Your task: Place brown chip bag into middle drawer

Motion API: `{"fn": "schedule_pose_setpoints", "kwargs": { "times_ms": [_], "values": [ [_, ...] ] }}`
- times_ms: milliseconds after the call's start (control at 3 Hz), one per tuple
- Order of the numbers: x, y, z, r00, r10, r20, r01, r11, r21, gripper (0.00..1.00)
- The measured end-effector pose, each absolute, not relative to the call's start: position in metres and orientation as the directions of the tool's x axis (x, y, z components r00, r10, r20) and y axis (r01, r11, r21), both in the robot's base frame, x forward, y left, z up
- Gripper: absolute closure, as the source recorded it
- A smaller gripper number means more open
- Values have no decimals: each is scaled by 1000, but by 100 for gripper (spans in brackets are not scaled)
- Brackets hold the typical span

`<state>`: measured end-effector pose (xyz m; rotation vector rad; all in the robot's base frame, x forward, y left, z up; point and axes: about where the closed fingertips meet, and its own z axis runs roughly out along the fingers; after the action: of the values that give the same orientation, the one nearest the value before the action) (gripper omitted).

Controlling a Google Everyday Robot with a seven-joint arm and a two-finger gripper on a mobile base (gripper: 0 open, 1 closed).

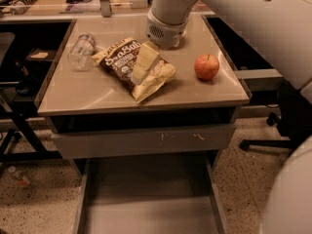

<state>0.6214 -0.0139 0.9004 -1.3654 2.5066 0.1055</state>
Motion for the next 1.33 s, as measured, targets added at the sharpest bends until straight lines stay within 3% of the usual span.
{"fn": "schedule_pose_setpoints", "kwargs": {
  "times_ms": [1333],
  "values": [
    [679,21,868,-576,-780,-246,-805,594,2,0]
  ]
}}
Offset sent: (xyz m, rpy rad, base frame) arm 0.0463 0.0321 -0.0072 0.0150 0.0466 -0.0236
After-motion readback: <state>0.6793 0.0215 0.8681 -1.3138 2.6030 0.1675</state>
